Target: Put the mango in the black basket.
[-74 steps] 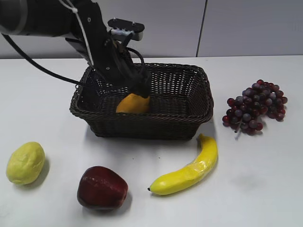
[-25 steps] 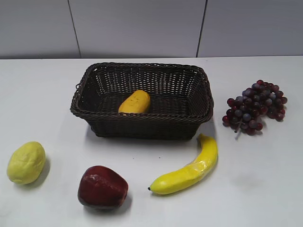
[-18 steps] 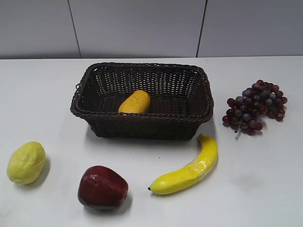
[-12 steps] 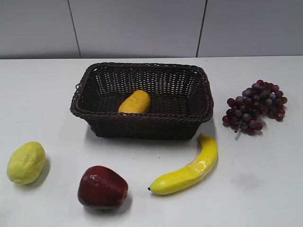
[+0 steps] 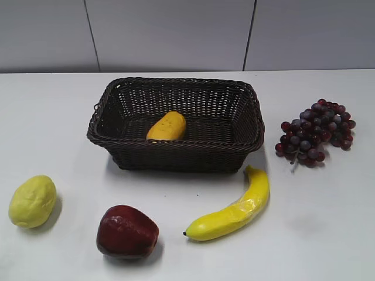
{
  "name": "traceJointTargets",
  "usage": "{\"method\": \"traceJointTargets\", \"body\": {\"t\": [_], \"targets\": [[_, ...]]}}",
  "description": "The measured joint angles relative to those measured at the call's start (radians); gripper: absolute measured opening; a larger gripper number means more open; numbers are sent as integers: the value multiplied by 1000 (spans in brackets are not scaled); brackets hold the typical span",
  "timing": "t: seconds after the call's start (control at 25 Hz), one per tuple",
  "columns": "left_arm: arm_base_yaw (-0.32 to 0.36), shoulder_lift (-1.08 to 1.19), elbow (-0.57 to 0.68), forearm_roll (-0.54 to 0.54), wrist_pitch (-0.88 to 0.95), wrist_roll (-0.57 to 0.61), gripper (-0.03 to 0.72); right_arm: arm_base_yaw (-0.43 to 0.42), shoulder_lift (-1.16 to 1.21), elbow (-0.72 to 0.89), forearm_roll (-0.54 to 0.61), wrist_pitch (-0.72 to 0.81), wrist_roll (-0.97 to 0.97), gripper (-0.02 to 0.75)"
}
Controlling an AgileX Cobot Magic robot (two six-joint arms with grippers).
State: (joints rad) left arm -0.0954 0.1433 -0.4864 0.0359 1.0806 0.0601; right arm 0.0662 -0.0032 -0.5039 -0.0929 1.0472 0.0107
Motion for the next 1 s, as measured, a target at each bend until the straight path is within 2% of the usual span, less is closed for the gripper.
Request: {"method": "traceJointTargets", "body": {"t": [0.24, 0.52, 1.0], "targets": [[0, -10, 0, 0, -1, 0, 588, 0, 0, 0, 0, 0, 0, 498], [0, -142, 0, 0, 2, 0, 588, 0, 0, 0, 0, 0, 0, 498], [29, -150, 0, -1, 0, 0, 588, 0, 0, 0, 0, 0, 0, 498]]}}
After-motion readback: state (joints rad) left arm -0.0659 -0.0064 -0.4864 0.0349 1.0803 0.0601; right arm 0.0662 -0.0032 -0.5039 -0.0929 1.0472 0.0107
